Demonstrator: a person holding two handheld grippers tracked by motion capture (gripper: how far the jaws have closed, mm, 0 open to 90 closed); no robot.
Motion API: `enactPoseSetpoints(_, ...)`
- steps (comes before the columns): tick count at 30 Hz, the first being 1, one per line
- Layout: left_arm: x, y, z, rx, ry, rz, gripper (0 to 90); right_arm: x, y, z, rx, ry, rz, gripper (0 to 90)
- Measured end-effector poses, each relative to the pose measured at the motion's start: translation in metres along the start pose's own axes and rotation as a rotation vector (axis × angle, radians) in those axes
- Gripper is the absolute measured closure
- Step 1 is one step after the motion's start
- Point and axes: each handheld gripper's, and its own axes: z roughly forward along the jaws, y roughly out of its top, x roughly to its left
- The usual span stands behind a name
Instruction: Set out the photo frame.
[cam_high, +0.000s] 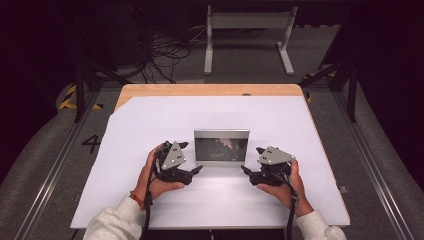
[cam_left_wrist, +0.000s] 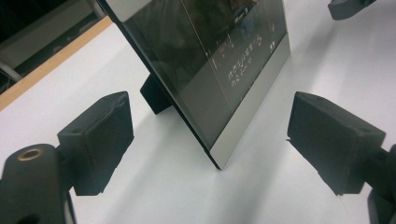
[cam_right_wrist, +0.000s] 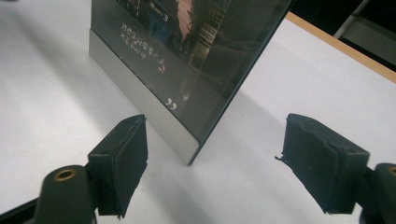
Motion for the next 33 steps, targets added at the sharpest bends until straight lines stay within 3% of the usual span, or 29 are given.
enactPoseSetpoints(9,0.005,-0.007,-0.01,-0.01,0.005,-0.02,11.8,0.004,-0.002,-0.006,-0.006,0.01,-0.029,19.2)
enactPoseSetpoints(15,0.007,-0.012,-0.017,-0.019,0.019,-0.031,10.5,0.004,-0.006,-0.009,0.007,-0.012,-0.028,15.8)
enactPoseSetpoints(21,0.007,-0.017,-0.023,0.004,0.045,-0.026,10.9,0.001,-0.01,-0.013,0.006,-0.02,-0.017,15.3)
enactPoseSetpoints(33,0.006,-0.027,-0.031,0.046,0.04,-0.021,11.8,-0.002,-0.017,-0.021,0.002,-0.037,-0.023,15.3)
